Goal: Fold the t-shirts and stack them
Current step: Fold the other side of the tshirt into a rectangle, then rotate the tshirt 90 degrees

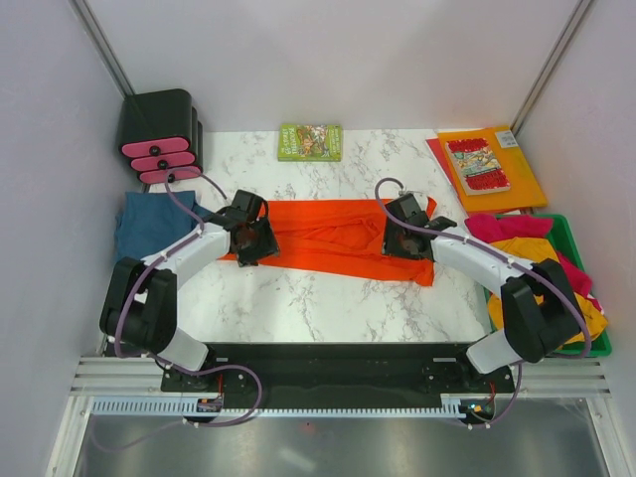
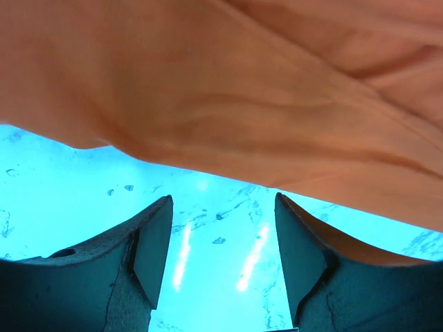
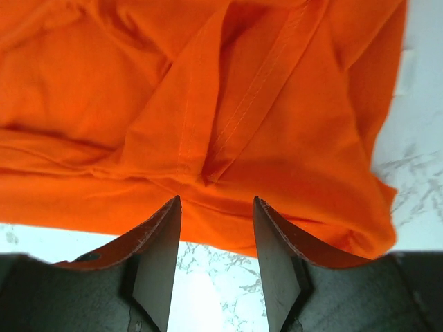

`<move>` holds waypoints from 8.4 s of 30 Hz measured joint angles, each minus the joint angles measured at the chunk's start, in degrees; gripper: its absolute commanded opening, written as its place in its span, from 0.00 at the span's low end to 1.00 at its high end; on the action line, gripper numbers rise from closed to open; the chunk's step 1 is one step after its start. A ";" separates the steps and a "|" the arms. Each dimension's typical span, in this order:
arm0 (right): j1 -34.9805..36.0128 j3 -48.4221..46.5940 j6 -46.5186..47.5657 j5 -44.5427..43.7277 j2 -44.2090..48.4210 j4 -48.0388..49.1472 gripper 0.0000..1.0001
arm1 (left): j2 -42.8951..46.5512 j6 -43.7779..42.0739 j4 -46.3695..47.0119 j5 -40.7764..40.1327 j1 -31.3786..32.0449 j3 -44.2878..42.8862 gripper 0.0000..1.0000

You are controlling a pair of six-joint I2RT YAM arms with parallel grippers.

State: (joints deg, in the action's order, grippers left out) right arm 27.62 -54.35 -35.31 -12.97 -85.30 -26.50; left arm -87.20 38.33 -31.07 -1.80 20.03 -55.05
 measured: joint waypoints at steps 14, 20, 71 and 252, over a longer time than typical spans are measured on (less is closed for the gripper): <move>2.97 0.55 -0.92 -0.61 -7.15 5.03 0.21 | 1.16 0.02 1.49 0.85 0.09 4.87 0.66; 2.99 0.55 -1.42 -0.98 -8.87 6.58 0.00 | 1.75 0.02 1.66 0.85 0.09 5.92 0.65; 3.30 0.15 0.02 -5.62 -9.90 7.89 0.04 | 1.42 0.44 2.49 0.90 0.35 8.94 0.64; 5.68 6.19 -9.70 -3.93 8.92 -4.00 0.41 | 1.03 3.65 -2.40 -1.22 5.64 8.87 0.61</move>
State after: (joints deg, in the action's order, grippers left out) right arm 33.30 -48.16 -45.01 -16.91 -76.38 -30.50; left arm -86.17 41.98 -33.47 -3.03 25.67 -46.17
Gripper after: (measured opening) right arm 0.416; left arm 0.639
